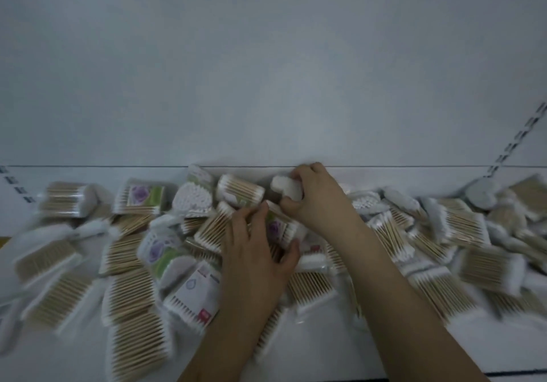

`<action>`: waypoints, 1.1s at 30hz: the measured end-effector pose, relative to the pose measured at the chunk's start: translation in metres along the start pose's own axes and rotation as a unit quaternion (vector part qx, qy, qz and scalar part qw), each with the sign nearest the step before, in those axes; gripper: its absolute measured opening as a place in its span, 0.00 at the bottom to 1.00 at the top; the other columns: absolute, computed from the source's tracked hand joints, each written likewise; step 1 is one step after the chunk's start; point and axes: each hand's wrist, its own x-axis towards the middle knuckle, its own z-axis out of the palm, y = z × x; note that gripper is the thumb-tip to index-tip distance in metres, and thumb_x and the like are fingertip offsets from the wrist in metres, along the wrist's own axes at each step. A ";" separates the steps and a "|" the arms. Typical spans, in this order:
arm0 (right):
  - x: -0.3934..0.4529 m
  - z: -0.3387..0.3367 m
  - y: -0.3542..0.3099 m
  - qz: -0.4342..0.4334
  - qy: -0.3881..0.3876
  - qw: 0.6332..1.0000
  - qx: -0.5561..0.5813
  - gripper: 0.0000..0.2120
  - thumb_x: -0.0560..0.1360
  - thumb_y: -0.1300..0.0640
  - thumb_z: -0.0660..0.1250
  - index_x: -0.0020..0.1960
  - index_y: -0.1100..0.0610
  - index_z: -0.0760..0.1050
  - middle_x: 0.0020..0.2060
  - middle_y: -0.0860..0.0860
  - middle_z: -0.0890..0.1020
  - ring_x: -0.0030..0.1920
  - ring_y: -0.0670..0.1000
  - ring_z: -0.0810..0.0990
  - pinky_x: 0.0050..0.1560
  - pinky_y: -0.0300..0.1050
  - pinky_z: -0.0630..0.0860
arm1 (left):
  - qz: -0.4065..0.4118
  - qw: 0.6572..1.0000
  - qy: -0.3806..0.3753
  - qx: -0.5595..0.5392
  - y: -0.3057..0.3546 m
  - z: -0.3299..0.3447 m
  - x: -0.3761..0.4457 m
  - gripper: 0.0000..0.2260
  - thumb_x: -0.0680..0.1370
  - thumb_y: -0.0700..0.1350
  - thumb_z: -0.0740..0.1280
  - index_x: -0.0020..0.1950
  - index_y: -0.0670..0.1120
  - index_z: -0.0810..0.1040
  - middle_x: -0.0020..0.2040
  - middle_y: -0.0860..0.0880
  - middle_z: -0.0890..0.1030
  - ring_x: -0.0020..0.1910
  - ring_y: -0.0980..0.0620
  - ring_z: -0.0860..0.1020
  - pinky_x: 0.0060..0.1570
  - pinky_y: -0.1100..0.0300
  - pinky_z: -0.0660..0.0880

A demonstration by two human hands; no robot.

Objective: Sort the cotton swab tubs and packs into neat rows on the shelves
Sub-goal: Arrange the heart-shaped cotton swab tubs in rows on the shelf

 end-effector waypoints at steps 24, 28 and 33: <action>-0.145 -0.113 0.078 0.195 0.353 0.862 0.308 0.05 0.77 0.55 0.61 0.52 0.54 0.68 0.38 0.52 0.70 0.33 0.49 0.69 0.36 0.46 0.69 | 0.011 0.893 -0.059 -0.447 0.116 -0.012 -0.025 0.18 0.77 0.56 0.60 0.64 0.51 0.74 0.62 0.51 0.76 0.62 0.53 0.76 0.59 0.62 0.72; -0.187 -0.130 0.117 0.248 0.392 0.831 0.308 0.07 0.78 0.58 0.62 0.46 0.48 0.66 0.33 0.44 0.69 0.30 0.47 0.66 0.36 0.46 0.68 | -0.011 0.872 -0.132 -0.471 0.164 0.012 -0.054 0.22 0.76 0.59 0.57 0.65 0.51 0.75 0.64 0.51 0.76 0.65 0.52 0.74 0.62 0.51 0.73; -0.257 -0.175 0.176 0.273 0.445 0.802 0.291 0.03 0.79 0.55 0.63 0.50 0.49 0.69 0.32 0.37 0.73 0.33 0.48 0.70 0.39 0.49 0.72 | 0.013 0.846 -0.224 -0.484 0.240 0.046 -0.090 0.21 0.74 0.62 0.58 0.63 0.56 0.75 0.62 0.56 0.75 0.61 0.62 0.74 0.54 0.68 0.72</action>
